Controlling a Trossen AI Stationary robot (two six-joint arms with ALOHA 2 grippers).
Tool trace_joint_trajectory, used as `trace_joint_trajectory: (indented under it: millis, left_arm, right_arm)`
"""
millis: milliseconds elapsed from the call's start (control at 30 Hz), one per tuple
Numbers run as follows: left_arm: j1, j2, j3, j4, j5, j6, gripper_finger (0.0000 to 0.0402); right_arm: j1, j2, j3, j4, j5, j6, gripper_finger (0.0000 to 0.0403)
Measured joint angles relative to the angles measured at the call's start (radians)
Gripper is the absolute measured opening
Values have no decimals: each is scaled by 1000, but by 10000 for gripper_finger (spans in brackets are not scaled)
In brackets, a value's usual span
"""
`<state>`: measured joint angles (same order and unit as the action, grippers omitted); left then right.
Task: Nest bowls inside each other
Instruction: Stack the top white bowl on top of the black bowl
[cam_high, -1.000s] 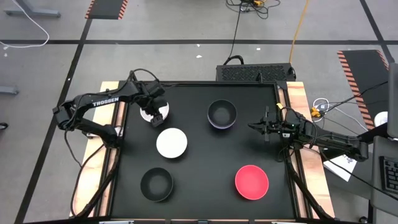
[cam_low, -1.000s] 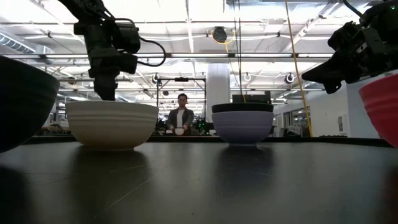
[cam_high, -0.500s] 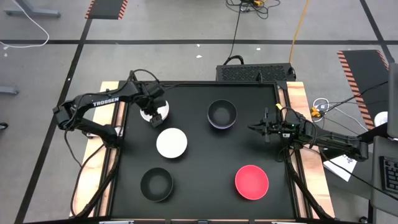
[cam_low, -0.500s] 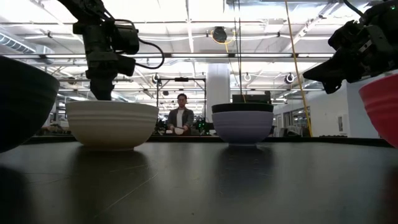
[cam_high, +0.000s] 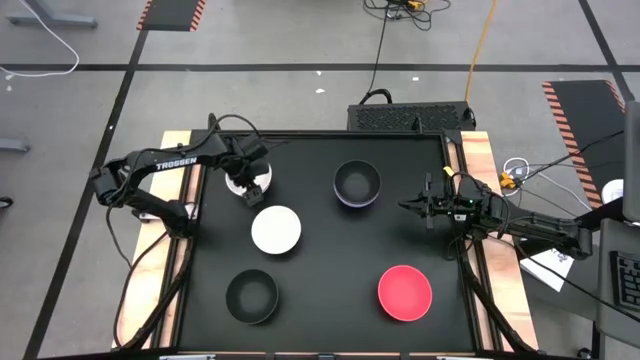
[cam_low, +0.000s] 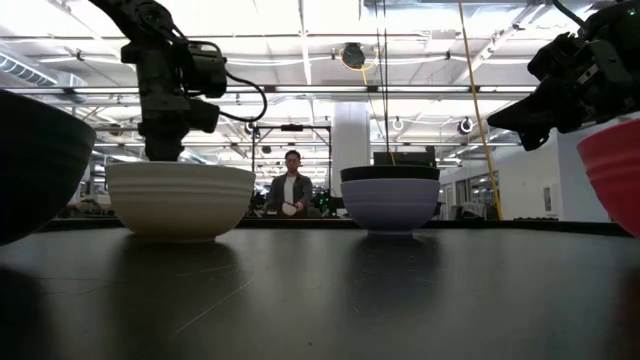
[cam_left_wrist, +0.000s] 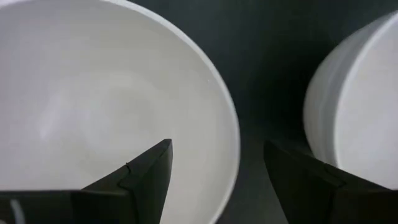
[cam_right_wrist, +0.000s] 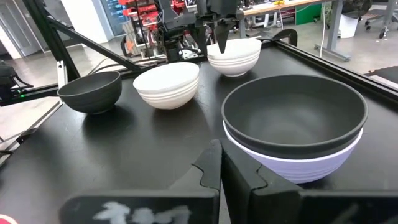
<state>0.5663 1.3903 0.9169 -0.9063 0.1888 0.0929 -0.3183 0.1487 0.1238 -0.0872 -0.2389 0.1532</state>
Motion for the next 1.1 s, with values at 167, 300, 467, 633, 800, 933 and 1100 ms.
trace_joint_trajectory:
  millis: [167, 300, 467, 633, 800, 933, 1100]
  left_arm:
    - [0, 0, 0, 11, -36, -2, 255]
    - [0, 0, 0, 18, -36, -2, 255]
    - [0, 0, -9, 29, -25, -9, 255]
    - [5, 0, -43, 41, -10, -11, 255]
    - [10, 0, -48, 56, -18, -19, 255]
    - [9, 0, -48, 66, -29, -16, 214]
    - [9, 0, -48, 72, -29, 0, 64]
  right_arm:
    - [0, 0, 0, 0, 0, 0, 0]
    - [0, 0, 0, 0, 0, 0, 0]
    - [0, 0, 0, 0, 0, 0, 0]
    - [0, 0, 0, 0, 0, 0, 0]
    - [0, 0, 0, 0, 0, 0, 0]
    - [0, 0, 0, 0, 0, 0, 0]
    - [0, 0, 0, 0, 0, 0, 0]
